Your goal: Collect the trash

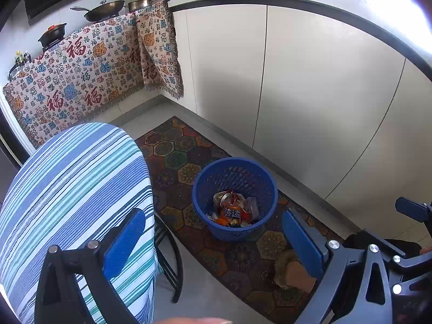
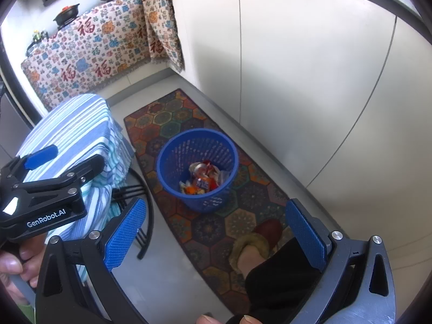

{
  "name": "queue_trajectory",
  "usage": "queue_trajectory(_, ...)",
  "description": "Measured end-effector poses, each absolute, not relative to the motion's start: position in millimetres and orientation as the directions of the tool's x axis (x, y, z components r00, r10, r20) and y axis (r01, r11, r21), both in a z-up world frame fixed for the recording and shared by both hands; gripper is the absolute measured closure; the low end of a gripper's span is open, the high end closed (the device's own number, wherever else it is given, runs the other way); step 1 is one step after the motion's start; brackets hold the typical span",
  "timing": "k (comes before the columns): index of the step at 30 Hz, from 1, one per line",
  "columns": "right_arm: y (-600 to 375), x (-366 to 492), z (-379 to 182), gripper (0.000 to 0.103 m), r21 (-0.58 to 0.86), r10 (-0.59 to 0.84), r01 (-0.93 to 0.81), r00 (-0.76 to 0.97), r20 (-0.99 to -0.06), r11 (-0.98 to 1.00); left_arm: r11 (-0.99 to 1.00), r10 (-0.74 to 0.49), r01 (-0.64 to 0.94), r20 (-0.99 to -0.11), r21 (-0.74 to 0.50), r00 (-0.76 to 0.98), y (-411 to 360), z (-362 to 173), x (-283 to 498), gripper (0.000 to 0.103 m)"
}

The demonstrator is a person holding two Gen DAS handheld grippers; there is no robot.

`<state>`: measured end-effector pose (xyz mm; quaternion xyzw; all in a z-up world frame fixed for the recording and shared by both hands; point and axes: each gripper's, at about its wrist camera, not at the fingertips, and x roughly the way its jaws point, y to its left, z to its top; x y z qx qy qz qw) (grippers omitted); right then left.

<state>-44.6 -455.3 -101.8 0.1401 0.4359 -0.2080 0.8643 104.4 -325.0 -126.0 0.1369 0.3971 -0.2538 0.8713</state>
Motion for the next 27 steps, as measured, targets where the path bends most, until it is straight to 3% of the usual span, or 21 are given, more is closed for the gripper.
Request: queue_trajectory(27,-457.2,-46.1,-102.9,0.0,0.071,-0.233,0.49,0.531,-0.814,0.869,0.823,-0.343,0.567,-0.764,0.035,0.546,-332.7,-128.6,101.5,0.0)
